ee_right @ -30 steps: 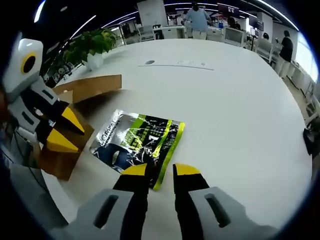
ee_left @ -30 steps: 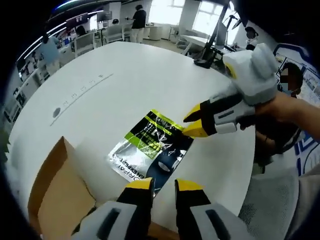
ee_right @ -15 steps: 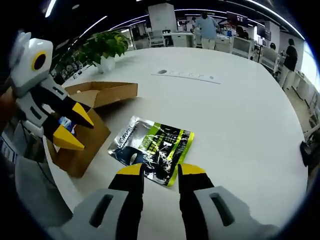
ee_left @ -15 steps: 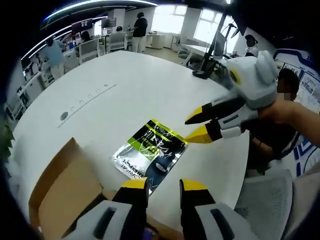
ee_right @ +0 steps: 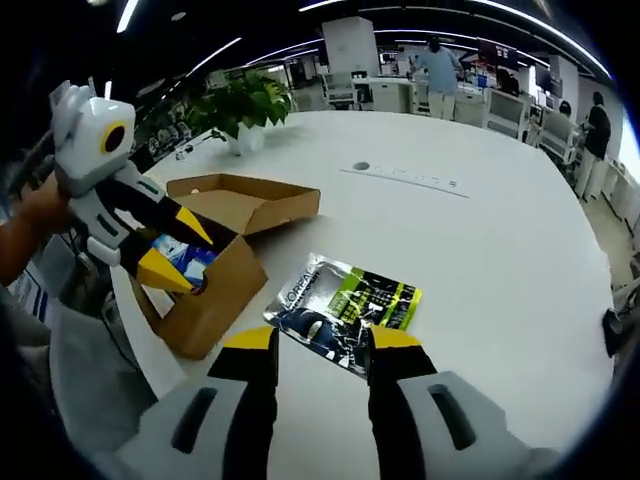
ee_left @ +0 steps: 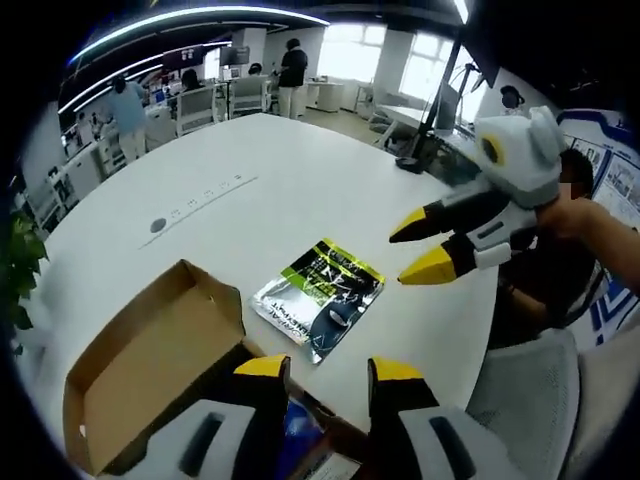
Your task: Operate the shoe box by opening the lid, removing the specified soft item, and placing it in the target area until the item is outside and the box remains undamaged.
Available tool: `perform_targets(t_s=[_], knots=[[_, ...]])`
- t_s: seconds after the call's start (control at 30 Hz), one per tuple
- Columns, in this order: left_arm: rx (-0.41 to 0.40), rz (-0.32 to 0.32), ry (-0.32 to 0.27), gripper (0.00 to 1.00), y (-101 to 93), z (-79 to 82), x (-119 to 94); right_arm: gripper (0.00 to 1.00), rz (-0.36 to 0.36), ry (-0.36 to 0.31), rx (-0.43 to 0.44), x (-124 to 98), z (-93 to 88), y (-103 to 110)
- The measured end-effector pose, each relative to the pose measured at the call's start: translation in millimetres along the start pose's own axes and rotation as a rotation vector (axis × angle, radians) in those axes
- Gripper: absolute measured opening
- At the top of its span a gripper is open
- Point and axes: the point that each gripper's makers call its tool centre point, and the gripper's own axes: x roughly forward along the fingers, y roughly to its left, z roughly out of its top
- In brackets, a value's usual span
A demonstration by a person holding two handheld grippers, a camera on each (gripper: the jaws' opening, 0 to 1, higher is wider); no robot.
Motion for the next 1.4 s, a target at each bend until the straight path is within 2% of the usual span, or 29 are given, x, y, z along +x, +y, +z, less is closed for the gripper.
perform_targets(t_s=[0.27, 0.37, 0.6, 0.9, 1.2, 1.4], knots=[[-0.016, 0.031, -0.036, 0.35, 13.6, -13.5, -20.1, 0.34, 0.038, -0.012, -0.046, -3.4, 7.9, 25.6], [-0.017, 0.04, -0.033, 0.36, 18.7, -21.8, -26.7, 0.34, 0.053, -0.02, -0.051, -2.2, 11.8, 34.3], [-0.031, 0.069, -0.049, 0.36, 30.2, -32.1, -43.2, 0.36, 0.132, -0.052, 0.014, -0.7, 24.1, 61.4], [-0.056, 0.114, -0.057, 0.38, 50.0, -52.6, -66.3, 0.36, 0.161, -0.047, -0.016, 8.0, 25.2, 81.4], [-0.105, 0.191, -0.062, 0.38, 80.9, -77.5, -93.7, 0.35, 0.201, -0.062, -0.037, 18.3, 33.1, 106.8], [-0.142, 0.225, -0.073, 0.37, 94.9, -86.1, -108.2, 0.35, 0.221, -0.045, -0.058, 28.0, 30.1, 119.6]])
